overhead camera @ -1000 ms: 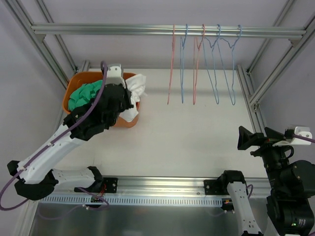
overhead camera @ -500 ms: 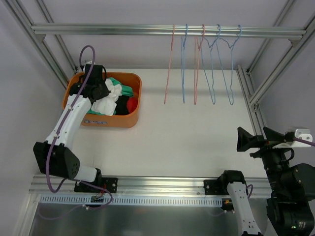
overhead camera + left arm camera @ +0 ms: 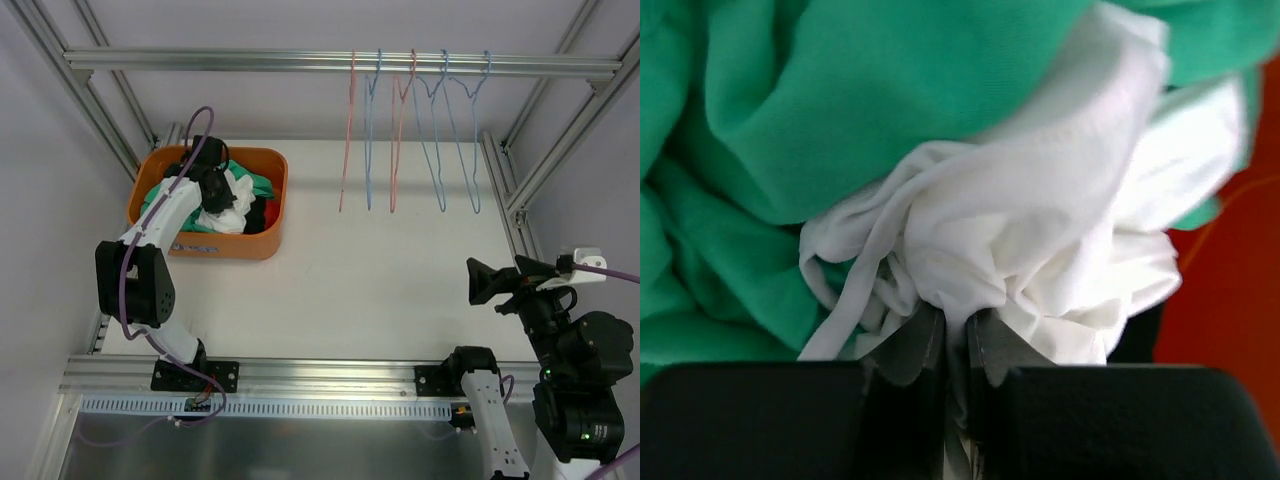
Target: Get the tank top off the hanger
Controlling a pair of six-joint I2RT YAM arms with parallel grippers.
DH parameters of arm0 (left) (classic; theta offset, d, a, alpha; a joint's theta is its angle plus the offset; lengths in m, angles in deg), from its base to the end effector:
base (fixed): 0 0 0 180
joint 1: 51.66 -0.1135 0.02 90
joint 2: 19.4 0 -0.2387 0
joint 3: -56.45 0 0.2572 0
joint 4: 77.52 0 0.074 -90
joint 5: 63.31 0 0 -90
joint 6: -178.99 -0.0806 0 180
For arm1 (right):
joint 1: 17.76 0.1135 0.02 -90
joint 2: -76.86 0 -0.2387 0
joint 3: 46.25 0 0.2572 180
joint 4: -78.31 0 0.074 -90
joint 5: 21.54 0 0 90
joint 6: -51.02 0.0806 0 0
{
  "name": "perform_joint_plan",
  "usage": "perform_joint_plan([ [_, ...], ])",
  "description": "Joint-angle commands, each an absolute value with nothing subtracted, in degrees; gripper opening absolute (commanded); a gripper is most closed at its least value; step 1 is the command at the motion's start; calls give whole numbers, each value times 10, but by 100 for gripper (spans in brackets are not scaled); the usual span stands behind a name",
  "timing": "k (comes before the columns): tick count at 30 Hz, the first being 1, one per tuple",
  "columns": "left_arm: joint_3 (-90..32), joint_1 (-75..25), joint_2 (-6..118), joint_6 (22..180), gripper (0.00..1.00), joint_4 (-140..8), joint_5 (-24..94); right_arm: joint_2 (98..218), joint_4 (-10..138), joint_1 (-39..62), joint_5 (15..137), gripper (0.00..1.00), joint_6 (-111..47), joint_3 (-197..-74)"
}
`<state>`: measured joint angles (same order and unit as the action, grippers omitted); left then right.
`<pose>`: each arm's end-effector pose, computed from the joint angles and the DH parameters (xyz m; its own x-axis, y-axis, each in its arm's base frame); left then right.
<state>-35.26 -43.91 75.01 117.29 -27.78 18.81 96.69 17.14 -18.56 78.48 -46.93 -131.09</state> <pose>0.3870 -0.0415 0.2174 -0.7157 -0.3765 -0.5883 -0.3277 0.9248 -0.1933 0.0573 0.0132 0.4379 0.0884 -0.1374 -0.9866 -0.1490 0.9775 -0.1495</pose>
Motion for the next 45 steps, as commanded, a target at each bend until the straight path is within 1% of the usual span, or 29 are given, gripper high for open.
perform_joint_plan([
  [1,-401,-443,758,1156,7,-283,228,973,206,-187,815,99,-462,-1298],
  [2,-401,-444,747,1161,26,-283,227,972,207,-187,816,99,-462,-1297],
  [3,-393,-443,736,1163,37,-282,223,971,206,-187,816,99,-464,-1298],
  [5,-387,-443,696,1167,49,-283,212,972,205,-187,816,99,-471,-1302],
  [6,-384,-443,678,1165,60,-280,208,975,204,-187,818,99,-472,-1306],
  [8,-385,-443,629,1160,72,-279,200,987,199,-187,822,100,-478,-1311],
  [9,-387,-443,611,1158,94,-276,198,994,193,-187,826,100,-479,-1315],
  [10,-390,-443,576,1149,99,-274,197,1001,189,-187,835,99,-481,-1315],
  [15,-398,-443,465,1121,99,-244,220,1058,162,-187,818,99,-493,-1321],
  [16,-392,-442,416,1117,99,-235,226,1066,157,-187,808,99,-495,-1325],
  [18,-356,-442,359,1097,99,-236,238,1077,138,-179,771,99,-496,-1329],
  [19,-341,-442,302,1078,98,-235,236,1083,136,-163,764,99,-501,-1327],
  [20,-308,-442,274,1069,99,-235,233,1084,131,-153,752,99,-502,-1323],
  [22,-274,-442,190,1034,99,-235,223,1079,128,-133,697,100,-503,-1311],
  [24,-224,-442,139,1012,99,-234,227,1071,128,-108,643,99,-504,-1284],
  [25,-211,-442,96,998,99,-231,236,1061,126,-100,635,100,-506,-1276],
  [28,-180,-442,30,1004,99,-211,239,1037,109,-85,609,99,-510,-1252],
  [35,-157,-442,-16,1004,99,-149,266,937,126,-33,566,99,-529,-1178],
  [40,-134,-442,-27,1008,99,-142,299,927,124,-26,580,99,-515,-1169],
  [45,-133,-442,-12,1016,99,-142,302,942,133,-26,546,100,-487,-1170],
])
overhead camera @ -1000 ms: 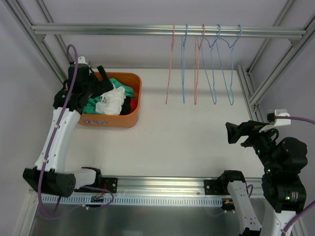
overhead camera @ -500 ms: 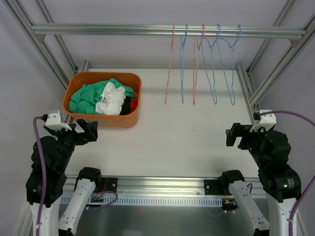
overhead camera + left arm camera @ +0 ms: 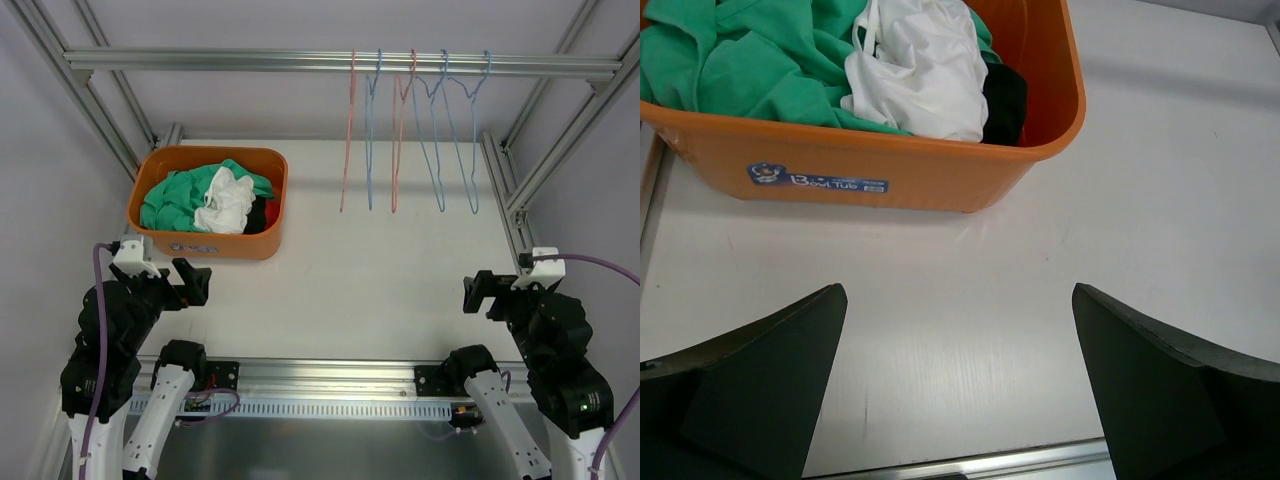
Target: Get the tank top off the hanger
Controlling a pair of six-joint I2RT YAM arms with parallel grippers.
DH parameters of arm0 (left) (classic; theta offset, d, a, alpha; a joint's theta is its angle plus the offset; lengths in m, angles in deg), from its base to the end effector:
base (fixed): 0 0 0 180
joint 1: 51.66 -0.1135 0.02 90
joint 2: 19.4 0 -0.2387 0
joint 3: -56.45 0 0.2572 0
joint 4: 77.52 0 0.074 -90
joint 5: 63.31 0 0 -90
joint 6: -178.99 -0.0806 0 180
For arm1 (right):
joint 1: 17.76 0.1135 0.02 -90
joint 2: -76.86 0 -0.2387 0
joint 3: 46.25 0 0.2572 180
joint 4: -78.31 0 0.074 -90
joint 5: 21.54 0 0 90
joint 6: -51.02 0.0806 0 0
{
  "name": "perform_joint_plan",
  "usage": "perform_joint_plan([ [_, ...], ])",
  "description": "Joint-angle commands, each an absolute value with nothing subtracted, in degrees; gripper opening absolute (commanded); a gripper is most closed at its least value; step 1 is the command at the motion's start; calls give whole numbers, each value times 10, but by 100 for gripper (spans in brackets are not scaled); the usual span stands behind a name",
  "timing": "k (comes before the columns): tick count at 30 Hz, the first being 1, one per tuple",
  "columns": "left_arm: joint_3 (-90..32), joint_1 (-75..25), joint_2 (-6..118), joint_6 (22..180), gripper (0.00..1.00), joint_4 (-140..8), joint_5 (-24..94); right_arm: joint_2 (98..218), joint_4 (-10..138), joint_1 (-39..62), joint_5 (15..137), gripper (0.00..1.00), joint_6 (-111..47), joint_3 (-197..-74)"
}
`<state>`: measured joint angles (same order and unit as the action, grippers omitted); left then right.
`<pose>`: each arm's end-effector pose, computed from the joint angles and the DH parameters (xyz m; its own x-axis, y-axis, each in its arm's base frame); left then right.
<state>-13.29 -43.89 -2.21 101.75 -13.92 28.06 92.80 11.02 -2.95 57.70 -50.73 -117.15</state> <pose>0.0989 -0.0154 0.3586 -0.2202 -0.1928 -0.9562 0.1126 0.9687 -0.2212 0.0887 0.0079 0.3569 -0.1869 -0.2563 -0.9483 -0.1153 0.9644 -0.2380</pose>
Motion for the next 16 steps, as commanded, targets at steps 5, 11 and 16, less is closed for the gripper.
perform_joint_plan([
  [5,-130,-442,8,1025,99,-141,304,957,147,-26,501,99,-479,-1171],
  [11,-134,-442,15,1022,99,-141,304,968,147,-25,499,100,-470,-1177],
  [16,-133,-442,13,1020,99,-142,299,970,146,-19,486,100,-475,-1177],
])
